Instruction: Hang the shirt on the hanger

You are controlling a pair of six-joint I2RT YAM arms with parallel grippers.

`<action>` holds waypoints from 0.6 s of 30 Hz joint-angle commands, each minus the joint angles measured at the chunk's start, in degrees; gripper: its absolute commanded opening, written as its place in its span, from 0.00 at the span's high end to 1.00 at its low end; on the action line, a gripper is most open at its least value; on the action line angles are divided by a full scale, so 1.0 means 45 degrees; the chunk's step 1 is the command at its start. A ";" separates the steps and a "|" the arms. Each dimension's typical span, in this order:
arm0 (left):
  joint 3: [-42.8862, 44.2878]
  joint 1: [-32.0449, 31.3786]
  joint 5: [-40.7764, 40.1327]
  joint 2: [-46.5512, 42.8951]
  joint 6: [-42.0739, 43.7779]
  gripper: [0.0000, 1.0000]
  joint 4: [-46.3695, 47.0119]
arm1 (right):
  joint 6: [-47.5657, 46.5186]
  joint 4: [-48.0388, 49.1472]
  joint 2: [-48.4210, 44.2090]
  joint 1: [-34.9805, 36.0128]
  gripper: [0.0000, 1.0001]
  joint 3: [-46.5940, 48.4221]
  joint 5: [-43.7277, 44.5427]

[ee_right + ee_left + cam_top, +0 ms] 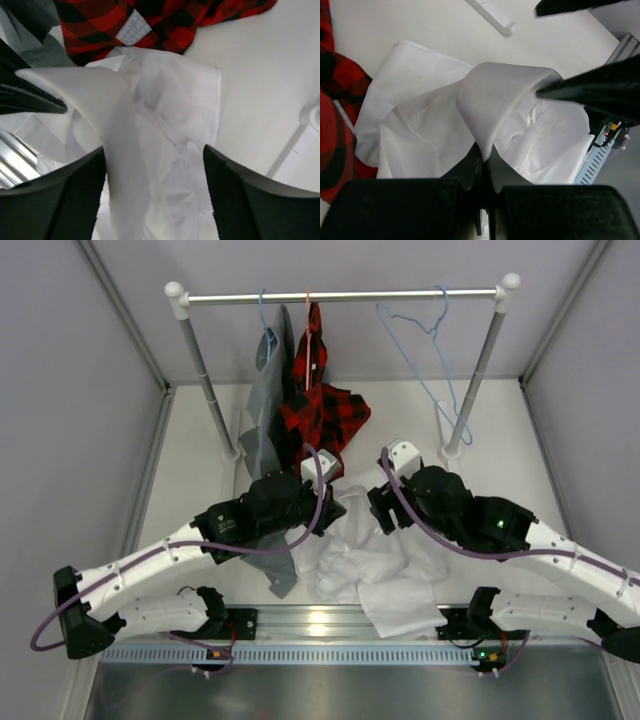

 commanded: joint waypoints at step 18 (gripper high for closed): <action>-0.0313 -0.0008 -0.0959 -0.0782 -0.2952 1.00 -0.1684 | -0.3000 -0.2234 0.3776 -0.9607 0.06 0.8380 -0.3642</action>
